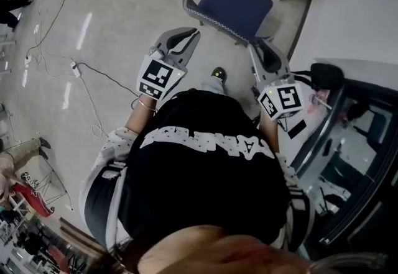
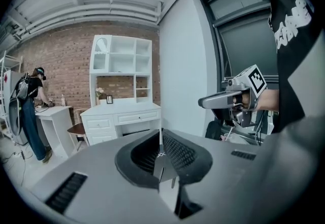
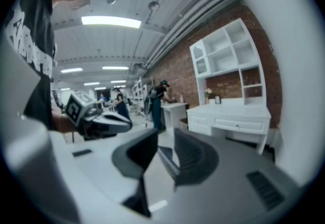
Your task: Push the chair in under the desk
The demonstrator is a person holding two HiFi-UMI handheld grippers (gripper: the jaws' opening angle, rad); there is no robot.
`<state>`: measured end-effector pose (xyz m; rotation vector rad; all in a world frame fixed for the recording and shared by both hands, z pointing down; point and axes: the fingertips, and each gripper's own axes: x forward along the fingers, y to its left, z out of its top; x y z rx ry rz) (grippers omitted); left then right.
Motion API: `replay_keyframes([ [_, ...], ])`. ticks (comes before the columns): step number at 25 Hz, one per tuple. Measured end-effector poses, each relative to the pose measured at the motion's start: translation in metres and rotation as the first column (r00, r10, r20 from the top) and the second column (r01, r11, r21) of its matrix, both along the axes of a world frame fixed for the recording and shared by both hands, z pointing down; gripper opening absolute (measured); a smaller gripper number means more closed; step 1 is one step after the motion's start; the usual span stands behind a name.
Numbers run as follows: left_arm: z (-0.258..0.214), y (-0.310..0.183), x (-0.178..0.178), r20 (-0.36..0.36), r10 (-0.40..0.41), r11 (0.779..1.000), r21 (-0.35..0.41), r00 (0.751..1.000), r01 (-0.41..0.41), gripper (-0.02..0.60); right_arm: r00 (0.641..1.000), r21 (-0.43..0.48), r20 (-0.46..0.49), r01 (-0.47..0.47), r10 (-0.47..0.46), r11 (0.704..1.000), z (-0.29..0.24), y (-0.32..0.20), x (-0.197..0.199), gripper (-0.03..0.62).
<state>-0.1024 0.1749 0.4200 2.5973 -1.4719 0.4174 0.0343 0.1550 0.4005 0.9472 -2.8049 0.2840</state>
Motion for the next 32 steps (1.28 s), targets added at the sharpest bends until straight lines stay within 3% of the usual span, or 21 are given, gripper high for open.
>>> replay_keyframes([
  [5,0.021,-0.02,0.004,0.045,0.004,0.999,-0.049,0.999,-0.002,0.091,0.994,-0.02,-0.103,0.04,-0.042,0.999,0.027,-0.014,0.001,0.128],
  [8,0.04,-0.031,0.006,0.113,0.033,0.996,-0.087,0.993,-0.023,0.137,0.982,-0.058,-0.172,0.073,-0.082,0.996,0.053,-0.018,0.002,0.147],
  [11,0.061,-0.038,0.012,0.208,0.086,0.99,-0.129,0.974,-0.06,0.2,0.966,-0.102,-0.229,0.102,-0.123,0.99,0.076,-0.021,0.004,0.166],
  [16,0.094,-0.049,0.011,0.347,0.148,0.976,-0.202,0.926,-0.08,0.224,0.954,-0.155,-0.255,0.121,-0.158,0.981,0.101,-0.028,0.004,0.176],
  [24,0.134,-0.067,0.007,0.529,0.299,0.944,-0.285,0.794,-0.165,0.23,0.913,-0.188,-0.356,0.139,-0.199,0.972,0.132,-0.03,-0.007,0.19],
  [28,0.144,-0.076,-0.001,0.567,0.349,0.929,-0.314,0.746,-0.196,0.232,0.863,-0.156,-0.472,0.118,-0.179,0.981,0.144,-0.035,-0.009,0.19],
  [32,0.159,-0.08,-0.007,0.617,0.425,0.903,-0.339,0.662,-0.264,0.232,0.813,-0.161,-0.563,0.07,-0.15,0.984,0.16,-0.036,-0.01,0.191],
])
